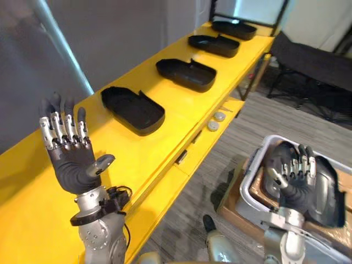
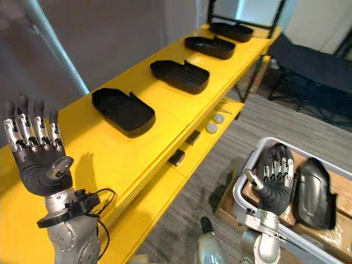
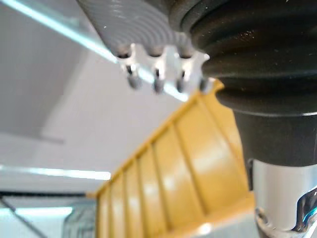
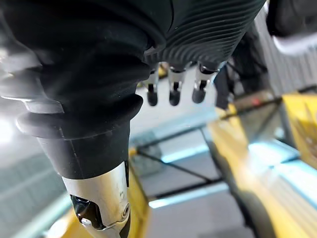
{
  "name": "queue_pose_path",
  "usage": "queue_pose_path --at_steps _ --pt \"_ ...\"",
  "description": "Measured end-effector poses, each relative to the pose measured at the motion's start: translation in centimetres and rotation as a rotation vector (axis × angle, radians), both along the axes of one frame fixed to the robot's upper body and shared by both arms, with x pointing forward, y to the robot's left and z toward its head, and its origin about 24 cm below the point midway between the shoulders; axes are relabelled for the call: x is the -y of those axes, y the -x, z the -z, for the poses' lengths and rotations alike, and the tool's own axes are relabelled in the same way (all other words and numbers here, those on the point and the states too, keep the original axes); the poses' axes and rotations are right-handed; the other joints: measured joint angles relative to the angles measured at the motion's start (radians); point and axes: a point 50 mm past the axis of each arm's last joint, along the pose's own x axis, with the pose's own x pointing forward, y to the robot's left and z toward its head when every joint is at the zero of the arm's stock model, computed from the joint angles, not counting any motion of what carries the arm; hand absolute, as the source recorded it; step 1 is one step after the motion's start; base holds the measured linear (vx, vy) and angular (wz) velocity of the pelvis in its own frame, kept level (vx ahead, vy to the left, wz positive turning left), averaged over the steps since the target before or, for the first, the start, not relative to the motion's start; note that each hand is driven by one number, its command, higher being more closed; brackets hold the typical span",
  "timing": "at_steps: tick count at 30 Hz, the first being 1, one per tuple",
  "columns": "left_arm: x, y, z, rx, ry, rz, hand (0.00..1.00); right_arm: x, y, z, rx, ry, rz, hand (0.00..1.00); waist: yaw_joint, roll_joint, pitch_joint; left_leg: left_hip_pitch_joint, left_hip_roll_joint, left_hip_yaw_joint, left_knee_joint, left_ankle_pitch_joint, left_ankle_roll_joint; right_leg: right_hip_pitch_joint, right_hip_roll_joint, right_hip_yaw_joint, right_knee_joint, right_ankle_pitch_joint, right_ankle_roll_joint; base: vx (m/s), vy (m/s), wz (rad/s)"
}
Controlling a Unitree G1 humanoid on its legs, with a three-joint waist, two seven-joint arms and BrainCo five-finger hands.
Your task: Walk over and take plastic housings, then place them on the shelf
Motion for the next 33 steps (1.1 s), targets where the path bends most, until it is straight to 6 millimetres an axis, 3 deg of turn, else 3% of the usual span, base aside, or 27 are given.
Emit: queue_pose_path --at_steps 1,2,4,6,8,9,10,11,13,14,15,16,17,18,19,22,23,26,31,33 --pt "-0.2 0.1 -0.1 0.006 0.001 -0.008 0.0 -0.1 -0.1 -0.2 0.014 0.0 -0.009 0.0 0.003 -0.003 -0.002 0.002 0.005 0.011 -0.005 0.01 0.001 -0.014 -0.007 -0.027 0.097 -0.066 -0.003 -0.14 -0.052 -0.55" --pt "-0.3 0.3 -0.3 0.017 0.001 -0.016 0.0 -0.5 -0.2 -0.9 0.05 0.003 -0.029 0.0 0.006 0.0 -0.002 0.005 0.024 0.024 -0.009 0.024 -0.005 -0.019 -0.036 -0.07 0.252 -0.167 -0.028 -0.06 -0.055 -0.39" --pt "-0.7 0.4 -0.5 0.018 -0.007 -0.041 0.0 -1.4 -0.9 -1.4 0.083 -0.016 -0.065 0.0 0.017 -0.006 -0.007 0.014 0.061 0.048 -0.01 0.04 -0.029 0.003 -0.116 -0.091 0.427 -0.238 -0.051 -0.01 -0.116 -0.47" --pt "-1.5 0.4 -0.3 -0.002 -0.03 -0.079 0.0 -2.2 -1.7 -1.4 0.086 -0.036 -0.091 0.0 0.024 -0.008 -0.009 0.014 0.098 0.058 -0.011 0.054 -0.055 0.024 -0.204 -0.098 0.497 -0.243 -0.061 0.01 -0.226 -0.48" --pt "-2.5 0.2 0.2 -0.039 -0.046 -0.114 0.0 -2.3 -2.5 0.0 0.012 -0.023 -0.083 0.0 0.023 -0.018 -0.015 0.014 0.142 0.059 -0.016 0.08 -0.103 0.044 -0.28 -0.094 0.479 -0.232 -0.053 0.02 -0.33 -0.48" --pt "-2.8 0.2 0.3 -0.045 -0.044 -0.112 0.0 -2.4 -2.6 0.6 -0.018 -0.023 -0.086 0.0 0.023 -0.024 -0.018 0.013 0.153 0.057 -0.018 0.086 -0.115 0.055 -0.292 -0.09 0.439 -0.213 -0.045 0.04 -0.494 -0.52" --pt "-3.2 0.1 0.4 -0.057 -0.059 -0.118 0.0 -2.6 -2.7 1.6 -0.081 -0.011 -0.093 0.0 0.024 -0.044 -0.029 0.011 0.173 0.05 -0.016 0.101 -0.143 0.094 -0.293 -0.082 0.335 -0.105 -0.035 0.04 -0.467 -0.43" --pt "-3.4 -0.2 0.9 -0.088 -0.047 -0.128 0.0 -2.3 -2.5 2.6 -0.152 0.05 -0.086 0.0 0.02 -0.04 -0.035 0.019 0.212 0.03 -0.023 0.122 -0.174 0.119 -0.262 -0.097 0.322 -0.206 0.089 0.06 -0.502 -0.38" --pt "-3.4 -0.3 1.8 -0.131 0.007 -0.145 0.0 -1.6 -2.0 3.1 -0.203 0.141 -0.089 0.0 0.01 -0.008 -0.033 0.028 0.246 0.003 -0.05 0.162 -0.191 0.124 -0.231 -0.132 0.322 -0.286 0.161 0.05 -0.489 -0.38" --pt "-3.6 -0.2 2.4 -0.16 0.079 -0.181 0.0 -0.7 -1.9 3.3 -0.233 0.202 -0.114 0.0 -0.01 0.011 -0.031 0.031 0.265 -0.003 -0.055 0.212 -0.169 0.125 -0.219 -0.176 0.318 -0.36 0.168 0.07 -0.639 -0.53" --pt "-3.7 -0.1 3.1 -0.186 0.149 -0.2 0.0 0.2 -1.9 3.3 -0.257 0.246 -0.122 0.0 -0.024 0.024 -0.02 0.0 0.276 -0.024 -0.004 0.287 -0.071 0.136 -0.204 -0.189 0.3 -0.392 0.15 0.08 -0.638 -0.31" --pt "-3.7 -0.2 3.4 -0.196 0.175 -0.191 0.0 1.1 -1.6 3.5 -0.285 0.255 -0.099 0.0 -0.045 0.012 -0.01 -0.071 0.272 -0.067 0.07 0.327 0.008 0.163 -0.208 -0.209 0.26 -0.397 0.137 0.07 -0.443 -0.07" --pt "-3.6 -0.3 3.7 -0.206 0.182 -0.171 0.0 1.8 -1.2 3.6 -0.297 0.262 -0.071 0.0 -0.045 0.013 -0.009 -0.09 0.248 -0.071 0.061 0.273 -0.022 0.181 -0.219 -0.209 0.23 -0.396 0.133 0.02 -0.232 -0.05" --pt "-3.4 -0.3 4.0 -0.219 0.171 -0.151 0.0 2.6 -1.0 3.5 -0.303 0.268 -0.032 0.0 -0.041 0.019 -0.005 -0.104 0.184 -0.086 0.013 0.228 -0.051 0.181 -0.225 -0.203 0.204 -0.392 0.121 -0.01 -0.178 -0.36" --pt "-3.4 0.0 4.2 -0.221 0.159 -0.143 0.0 3.2 -0.9 3.4 -0.306 0.266 0.006 0.0 -0.036 0.033 0.0 -0.109 0.115 -0.103 -0.056 0.228 -0.05 0.178 -0.225 -0.196 0.184 -0.383 0.114 -0.04 -0.088 -0.48" --pt "-3.7 0.8 4.4 -0.213 0.148 -0.147 0.0 3.3 -0.8 3.5 -0.32 0.273 0.057 0.0 -0.023 0.044 -0.002 -0.087 0.01 -0.161 -0.171 0.207 -0.042 0.155 -0.211 -0.148 0.144 -0.366 0.126 -0.05 0.017 -0.55" --pt "-3.7 0.8 4.4 -0.209 0.16 -0.139 0.0 3.4 -0.8 3.5 -0.324 0.274 0.064 0.0 -0.022 0.045 -0.002 -0.091 0.003 -0.162 -0.181 0.206 -0.05 0.149 -0.211 -0.141 0.127 -0.355 0.128 -0.03 0.043 -0.5" --pt "-3.5 0.3 4.3 -0.19 0.169 -0.078 0.0 3.5 -1.6 4.2 -0.349 0.254 0.137 0.0 -0.006 0.042 0.009 -0.114 -0.026 -0.138 -0.214 0.235 -0.093 0.129 -0.222 -0.128 0.001 -0.233 0.149 0.0 0.138 -0.46" --pt "-2.1 -2.2 4.8 -0.249 0.085 0.078 0.0 4.9 -3.4 4.5 -0.376 0.197 0.277 0.0 -0.012 0.015 0.038 -0.144 -0.036 -0.155 -0.208 0.237 -0.094 0.146 -0.228 -0.183 -0.121 -0.123 0.141 0.01 0.092 -0.2" --pt "-1.4 -3.6 5.1 -0.27 0.074 0.121 0.0 6.1 -4.7 5.3 -0.431 0.155 0.34 0.0 -0.012 0.016 0.082 -0.151 -0.035 -0.17 -0.206 0.237 -0.094 0.169 -0.226 -0.219 -0.158 -0.092 0.135 -0.03 0.015 0.12"
